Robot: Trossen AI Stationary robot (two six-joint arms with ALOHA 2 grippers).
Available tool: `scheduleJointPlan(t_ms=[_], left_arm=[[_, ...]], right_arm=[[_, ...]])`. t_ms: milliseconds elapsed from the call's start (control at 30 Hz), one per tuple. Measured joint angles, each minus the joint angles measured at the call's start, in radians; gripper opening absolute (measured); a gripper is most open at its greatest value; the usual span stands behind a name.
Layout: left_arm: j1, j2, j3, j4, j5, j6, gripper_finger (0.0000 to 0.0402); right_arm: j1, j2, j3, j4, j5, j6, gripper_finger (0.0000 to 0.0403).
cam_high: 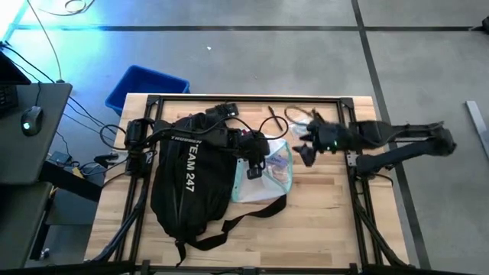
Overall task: Unpack backpack
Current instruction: Remove the violet chocolate from the transparent zip bag
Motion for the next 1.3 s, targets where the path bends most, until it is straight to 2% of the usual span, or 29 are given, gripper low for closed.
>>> scheduleJointPlan(t_ms=[167,300,367,600,733,900,1033,1200,1300], left_arm=[[0.001,0.0,0.0,0.001,0.0,-0.01,0.0],[0.004,0.0,0.0,0.0,0.009,-0.011,0.0],[0.004,0.0,0.0,-0.001,0.019,-0.032,0.0],[-0.003,0.0,0.0,-0.005,0.049,-0.052,0.0],[-0.007,0.0,0.0,-0.005,0.049,-0.055,0.0],[-0.009,0.0,0.0,0.002,0.049,-0.07,0.0],[-0.008,0.0,0.0,0.004,0.049,-0.07,0.0],[-0.008,0.0,0.0,0.003,0.041,-0.071,0.0],[-0.008,0.0,0.0,0.003,0.025,-0.078,0.0]], right_arm=[[0.15,0.098,-0.001,-0.026,0.078,0.071,0.0247],[0.157,0.194,-0.037,-0.03,0.09,0.019,0.0247],[0.13,0.209,-0.109,0.048,0.065,-0.026,0.0247],[-0.032,0.193,-0.411,0.566,-0.11,-0.131,0.0247],[-0.085,0.222,-0.495,0.68,-0.107,-0.191,0.0247],[-0.137,0.296,-0.516,0.786,-0.112,-0.257,0.0247],[-0.177,0.403,-0.517,0.911,-0.194,-0.296,0.0247],[-0.191,0.518,-0.513,0.961,-0.196,-0.277,0.0246],[-0.191,0.535,-0.512,0.955,-0.191,-0.211,0.0223]])
